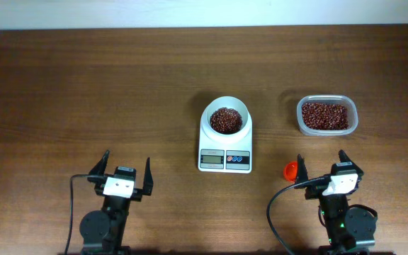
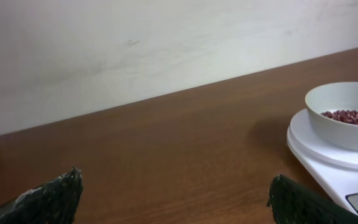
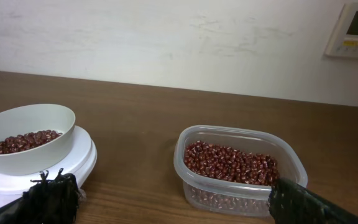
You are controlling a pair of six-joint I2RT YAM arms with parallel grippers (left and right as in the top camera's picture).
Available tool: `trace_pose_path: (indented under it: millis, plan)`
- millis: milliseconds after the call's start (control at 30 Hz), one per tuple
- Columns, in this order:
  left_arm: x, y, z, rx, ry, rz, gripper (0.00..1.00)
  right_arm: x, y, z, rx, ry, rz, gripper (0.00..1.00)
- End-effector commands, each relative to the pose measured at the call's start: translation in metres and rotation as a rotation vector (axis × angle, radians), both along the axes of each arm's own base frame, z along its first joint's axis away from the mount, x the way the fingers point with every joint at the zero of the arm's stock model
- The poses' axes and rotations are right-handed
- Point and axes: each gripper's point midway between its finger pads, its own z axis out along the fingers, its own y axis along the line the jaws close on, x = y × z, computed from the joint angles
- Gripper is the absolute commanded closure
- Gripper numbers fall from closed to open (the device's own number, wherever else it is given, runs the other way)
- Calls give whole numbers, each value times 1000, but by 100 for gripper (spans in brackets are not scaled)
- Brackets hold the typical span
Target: Scoop and weigh 50g on scale
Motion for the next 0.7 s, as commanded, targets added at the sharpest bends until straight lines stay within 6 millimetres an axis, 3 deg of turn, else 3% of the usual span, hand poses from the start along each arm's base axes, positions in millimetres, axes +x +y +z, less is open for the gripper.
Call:
trace_pose_path:
  millis: [0, 200, 267, 667]
  plan:
    - [1, 16, -5, -120, 22, 97, 1, -1, 4, -2, 7, 3, 19, 1]
    - [1, 18, -7, -144, 32, 110, 1, -1, 4, -2, 7, 3, 20, 1]
    - [0, 32, -7, -216, 26, 199, 1, -1, 4, -2, 7, 3, 19, 1]
    - [1, 26, -9, -217, 40, 166, 1, -1, 4, -2, 7, 3, 20, 1]
